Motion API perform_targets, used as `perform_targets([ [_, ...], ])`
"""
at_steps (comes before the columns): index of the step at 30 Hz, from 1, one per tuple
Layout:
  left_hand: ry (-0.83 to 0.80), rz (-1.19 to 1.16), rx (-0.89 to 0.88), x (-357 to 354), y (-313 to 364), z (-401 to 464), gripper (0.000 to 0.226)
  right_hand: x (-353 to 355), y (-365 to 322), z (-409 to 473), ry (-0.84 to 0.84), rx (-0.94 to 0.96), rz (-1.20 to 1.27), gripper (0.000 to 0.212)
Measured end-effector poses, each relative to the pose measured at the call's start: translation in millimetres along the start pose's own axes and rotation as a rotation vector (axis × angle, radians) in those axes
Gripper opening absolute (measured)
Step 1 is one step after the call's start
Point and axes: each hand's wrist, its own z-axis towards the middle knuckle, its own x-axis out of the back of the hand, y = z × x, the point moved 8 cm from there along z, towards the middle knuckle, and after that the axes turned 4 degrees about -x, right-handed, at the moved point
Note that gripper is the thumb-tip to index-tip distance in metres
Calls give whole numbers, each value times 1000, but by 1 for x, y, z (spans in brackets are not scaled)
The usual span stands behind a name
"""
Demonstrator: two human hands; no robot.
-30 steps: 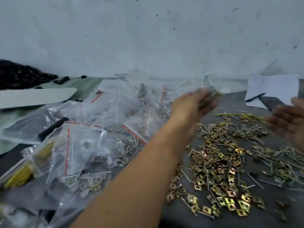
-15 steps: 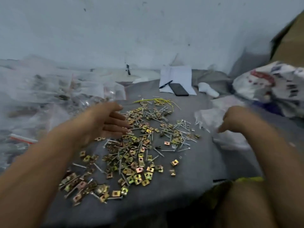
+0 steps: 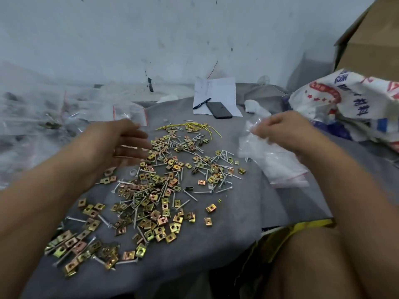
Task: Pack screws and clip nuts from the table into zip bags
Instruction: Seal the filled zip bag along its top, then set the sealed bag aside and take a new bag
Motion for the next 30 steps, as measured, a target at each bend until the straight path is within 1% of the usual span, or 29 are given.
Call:
perform_targets([
  [1, -48, 7, -33, -11, 4, -5, 34, -13, -13, -6, -50, 21, 207, 18],
  [3, -212, 36, -83, -39, 10, -18, 35, -43, -38, -16, -164, 37, 526, 14],
  [4, -295, 71, -103, -52, 11, -26, 37, -57, -49, -20, -204, 40, 622, 12],
  [5, -356, 102, -128, -62, 13, -33, 39, -68, -58, -24, -226, 49, 665, 11],
  [6, -382, 108, -155, -69, 15, -37, 40, -78, -66, -28, -236, 64, 670, 12],
  [8, -345, 39, -200, -71, 21, -39, 39, -96, -76, -34, -248, 98, 649, 13],
  [11, -176, -99, -201, -56, 24, -33, 26, -112, -86, -41, -248, 139, 619, 13],
  [12, -122, -97, -198, -48, 23, -31, 20, -114, -89, -43, -249, 147, 618, 14],
  [14, -39, -66, -196, -34, 20, -26, 16, -119, -93, -44, -254, 153, 614, 17],
  [15, -2, -61, -188, -27, 18, -25, 16, -121, -94, -44, -232, 164, 587, 19],
  [17, 70, -61, -171, -15, 16, -23, 18, -117, -97, -46, -82, 246, 424, 25],
  [18, 104, -65, -165, -10, 15, -22, 18, -114, -103, -51, -1, 322, 338, 27],
  [19, 134, -75, -164, -6, 16, -22, 17, -113, -112, -58, 40, 409, 281, 26],
  [20, 162, -90, -167, -2, 16, -22, 15, -116, -120, -65, 29, 490, 252, 25],
  [22, 206, -95, -182, 3, 18, -22, 13, -130, -133, -78, -78, 593, 205, 26],
  [24, 226, -69, -200, 4, 19, -22, 15, -144, -137, -86, -156, 622, 166, 30],
  [25, 227, -59, -207, 4, 19, -22, 16, -146, -138, -87, -157, 631, 166, 29],
  [27, 231, -30, -224, 3, 20, -22, 21, -146, -139, -87, -109, 644, 168, 21],
  [30, 245, 144, -268, 3, 23, -25, 28, -149, -141, -86, -32, 674, 31, 16],
])
